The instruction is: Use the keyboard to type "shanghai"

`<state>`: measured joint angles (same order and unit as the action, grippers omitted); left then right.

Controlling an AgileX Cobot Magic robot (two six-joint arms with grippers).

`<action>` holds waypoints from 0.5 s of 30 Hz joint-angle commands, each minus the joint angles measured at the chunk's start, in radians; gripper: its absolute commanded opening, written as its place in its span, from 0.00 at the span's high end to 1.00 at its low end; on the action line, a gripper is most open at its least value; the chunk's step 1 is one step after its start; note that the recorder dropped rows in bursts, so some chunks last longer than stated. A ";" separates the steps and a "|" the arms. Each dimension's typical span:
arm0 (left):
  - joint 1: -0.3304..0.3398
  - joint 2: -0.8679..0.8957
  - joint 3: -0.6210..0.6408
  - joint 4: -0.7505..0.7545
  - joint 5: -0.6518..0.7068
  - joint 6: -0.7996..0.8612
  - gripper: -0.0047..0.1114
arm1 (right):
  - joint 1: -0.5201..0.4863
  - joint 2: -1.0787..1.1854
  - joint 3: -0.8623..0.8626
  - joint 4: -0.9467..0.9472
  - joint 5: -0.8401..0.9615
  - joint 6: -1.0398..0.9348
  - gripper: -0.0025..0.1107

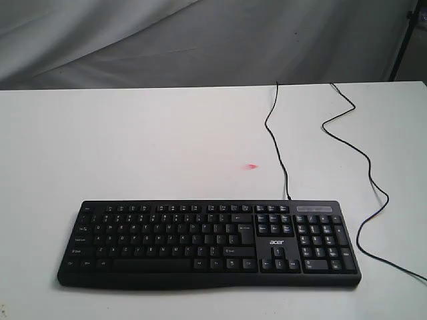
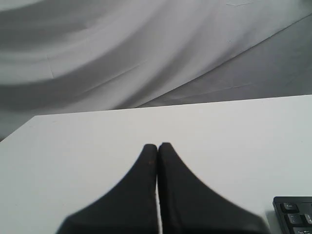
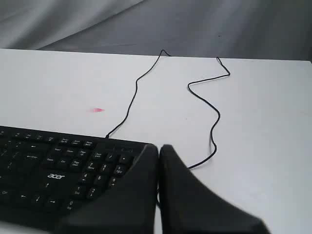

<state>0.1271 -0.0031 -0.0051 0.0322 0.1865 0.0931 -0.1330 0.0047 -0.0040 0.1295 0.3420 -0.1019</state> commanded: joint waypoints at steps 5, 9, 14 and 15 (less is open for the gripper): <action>-0.004 0.003 0.005 -0.001 -0.003 -0.003 0.95 | -0.007 -0.005 0.004 0.003 0.001 0.001 0.98; -0.004 0.003 0.005 -0.001 -0.003 -0.003 0.95 | -0.007 -0.005 0.004 0.003 0.001 0.003 0.98; -0.004 0.003 0.005 -0.001 -0.003 -0.003 0.95 | -0.007 -0.005 0.004 0.003 -0.015 0.003 0.98; -0.004 0.003 0.005 -0.001 -0.003 -0.003 0.95 | -0.007 -0.005 0.004 0.003 -0.027 0.003 0.98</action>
<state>0.1271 -0.0031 -0.0051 0.0322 0.1865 0.0931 -0.1330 0.0047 -0.0040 0.1295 0.3420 -0.1019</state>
